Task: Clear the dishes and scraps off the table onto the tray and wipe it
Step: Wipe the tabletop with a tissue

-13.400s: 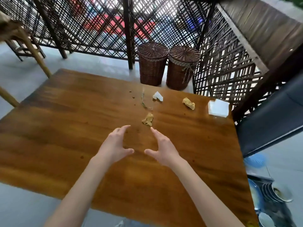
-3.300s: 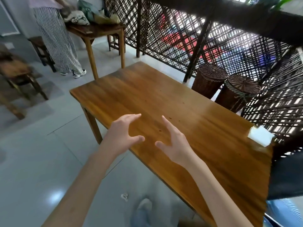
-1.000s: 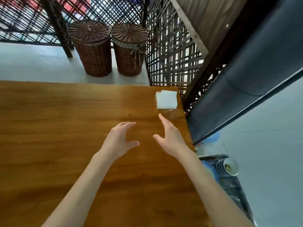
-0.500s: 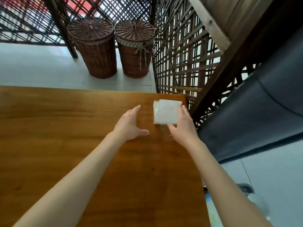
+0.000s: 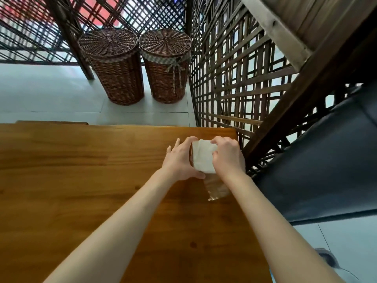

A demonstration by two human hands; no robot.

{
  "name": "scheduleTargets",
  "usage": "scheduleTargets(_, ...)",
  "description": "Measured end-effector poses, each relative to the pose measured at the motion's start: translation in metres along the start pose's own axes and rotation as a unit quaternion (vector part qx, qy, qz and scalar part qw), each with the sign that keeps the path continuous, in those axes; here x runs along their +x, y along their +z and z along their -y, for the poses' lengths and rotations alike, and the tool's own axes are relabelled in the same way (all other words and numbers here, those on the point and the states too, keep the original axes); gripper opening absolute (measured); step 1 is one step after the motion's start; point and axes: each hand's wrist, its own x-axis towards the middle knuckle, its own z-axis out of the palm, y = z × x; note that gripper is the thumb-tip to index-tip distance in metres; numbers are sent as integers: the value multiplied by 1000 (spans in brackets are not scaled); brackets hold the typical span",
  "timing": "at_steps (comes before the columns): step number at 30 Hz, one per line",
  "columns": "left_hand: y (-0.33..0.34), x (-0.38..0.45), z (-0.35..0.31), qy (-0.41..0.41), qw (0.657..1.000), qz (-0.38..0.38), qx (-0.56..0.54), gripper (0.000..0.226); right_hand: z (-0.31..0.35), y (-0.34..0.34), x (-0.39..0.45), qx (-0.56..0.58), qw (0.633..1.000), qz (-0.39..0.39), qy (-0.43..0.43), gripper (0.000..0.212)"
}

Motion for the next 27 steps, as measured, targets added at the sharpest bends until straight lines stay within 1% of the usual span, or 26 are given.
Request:
scheduleTargets(3,3,1,1,3,1000,-4,-8,96,2,1,1,-19,1000,-12,-3,17)
scheduleTargets(5,4,1,2,1,1000,-5,-6,94,3,-1,0,-6,1000,-18,-5,12)
scheduleTargets(10,7,1,5,3,1000,-17,-6,93,8,-28,-5,66,995,-78,-20,12)
scheduleTargets(17,6,-4,3,-15,1000,-20,-12,94,28,-81,-21,85,986,-125,-76,12)
scheduleTargets(19,6,-5,2,-21,1000,-18,-4,100,33,-96,-27,87,983,-139,-87,12)
scheduleTargets(23,1,-15,-2,-38,999,-9,6,125,40,-119,-41,87,982,-141,-96,12)
scheduleTargets(25,-4,-24,-4,-44,999,-8,11,129,42,-127,-51,90,983,-130,-97,11)
scheduleTargets(27,-12,-39,-4,-58,998,-8,13,128,45,-133,-64,94,984,-119,-93,10)
